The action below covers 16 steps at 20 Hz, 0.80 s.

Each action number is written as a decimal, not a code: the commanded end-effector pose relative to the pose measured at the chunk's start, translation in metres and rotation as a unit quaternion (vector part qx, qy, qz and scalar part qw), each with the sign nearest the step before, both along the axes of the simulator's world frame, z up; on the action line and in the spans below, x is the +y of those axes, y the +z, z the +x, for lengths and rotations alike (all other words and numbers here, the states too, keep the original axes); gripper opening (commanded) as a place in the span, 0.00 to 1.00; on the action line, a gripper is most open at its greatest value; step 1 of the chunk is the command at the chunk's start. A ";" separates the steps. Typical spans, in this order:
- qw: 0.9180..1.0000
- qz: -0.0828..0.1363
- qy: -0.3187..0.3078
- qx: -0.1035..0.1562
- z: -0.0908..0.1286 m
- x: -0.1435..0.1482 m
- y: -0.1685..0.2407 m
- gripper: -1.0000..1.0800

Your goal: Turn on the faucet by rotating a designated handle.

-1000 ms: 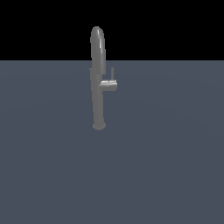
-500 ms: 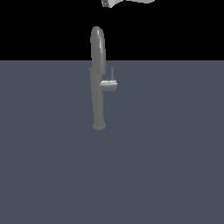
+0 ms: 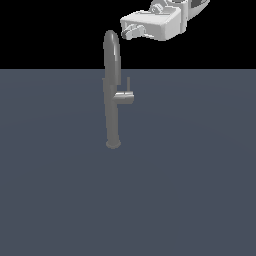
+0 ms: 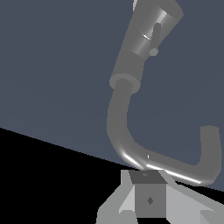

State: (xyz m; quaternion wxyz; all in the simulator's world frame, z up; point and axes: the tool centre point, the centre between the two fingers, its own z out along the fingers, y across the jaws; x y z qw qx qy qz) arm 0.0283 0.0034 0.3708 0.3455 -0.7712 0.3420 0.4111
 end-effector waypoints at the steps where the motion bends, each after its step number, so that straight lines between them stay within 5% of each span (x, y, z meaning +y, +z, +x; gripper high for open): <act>1: 0.999 0.025 -0.023 0.030 0.011 -0.002 -0.016 0.00; 16: 0.964 0.142 -0.136 0.176 0.050 0.000 -0.107 0.00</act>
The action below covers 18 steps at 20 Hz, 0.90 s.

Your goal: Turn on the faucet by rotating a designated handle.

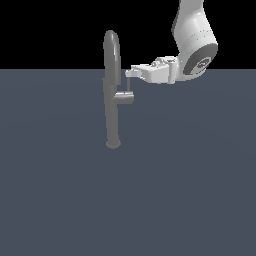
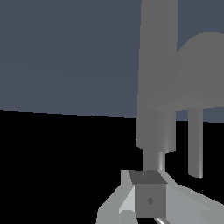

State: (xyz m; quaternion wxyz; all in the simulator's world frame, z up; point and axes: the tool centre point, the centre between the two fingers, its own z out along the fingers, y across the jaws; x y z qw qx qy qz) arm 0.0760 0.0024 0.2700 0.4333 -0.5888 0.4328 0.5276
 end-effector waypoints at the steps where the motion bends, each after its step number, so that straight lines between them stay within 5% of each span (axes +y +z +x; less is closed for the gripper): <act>1: 1.000 0.013 -0.013 0.016 0.003 0.001 -0.010 0.00; 18: 0.999 0.027 -0.027 0.033 -0.008 0.001 -0.016 0.00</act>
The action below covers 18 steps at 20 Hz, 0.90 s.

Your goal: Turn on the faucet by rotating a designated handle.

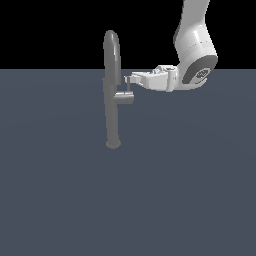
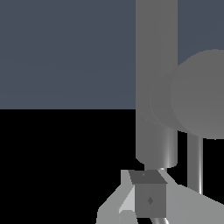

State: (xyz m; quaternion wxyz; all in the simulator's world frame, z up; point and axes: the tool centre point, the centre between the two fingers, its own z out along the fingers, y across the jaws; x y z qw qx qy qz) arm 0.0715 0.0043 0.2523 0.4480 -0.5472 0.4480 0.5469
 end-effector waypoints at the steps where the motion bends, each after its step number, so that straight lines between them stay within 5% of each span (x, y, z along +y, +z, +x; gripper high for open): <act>1: 1.000 0.000 0.000 0.000 -0.006 -0.001 0.003 0.00; 18: 1.000 0.000 -0.001 0.000 -0.042 -0.008 0.006 0.00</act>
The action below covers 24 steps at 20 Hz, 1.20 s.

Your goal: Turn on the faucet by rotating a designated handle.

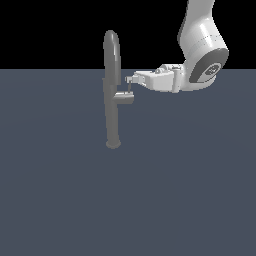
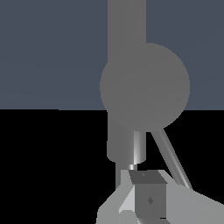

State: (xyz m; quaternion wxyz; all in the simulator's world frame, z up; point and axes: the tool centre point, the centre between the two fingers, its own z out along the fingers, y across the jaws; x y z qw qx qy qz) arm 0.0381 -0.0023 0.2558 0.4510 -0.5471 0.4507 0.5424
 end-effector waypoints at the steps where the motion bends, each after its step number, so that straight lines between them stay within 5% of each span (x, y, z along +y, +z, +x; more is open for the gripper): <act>1: 1.000 0.002 0.005 0.002 -0.011 -0.002 0.002 0.00; 16: 1.000 0.001 0.004 -0.006 -0.034 -0.006 -0.006 0.00; 24: 1.000 0.002 0.005 0.002 -0.056 -0.011 -0.042 0.00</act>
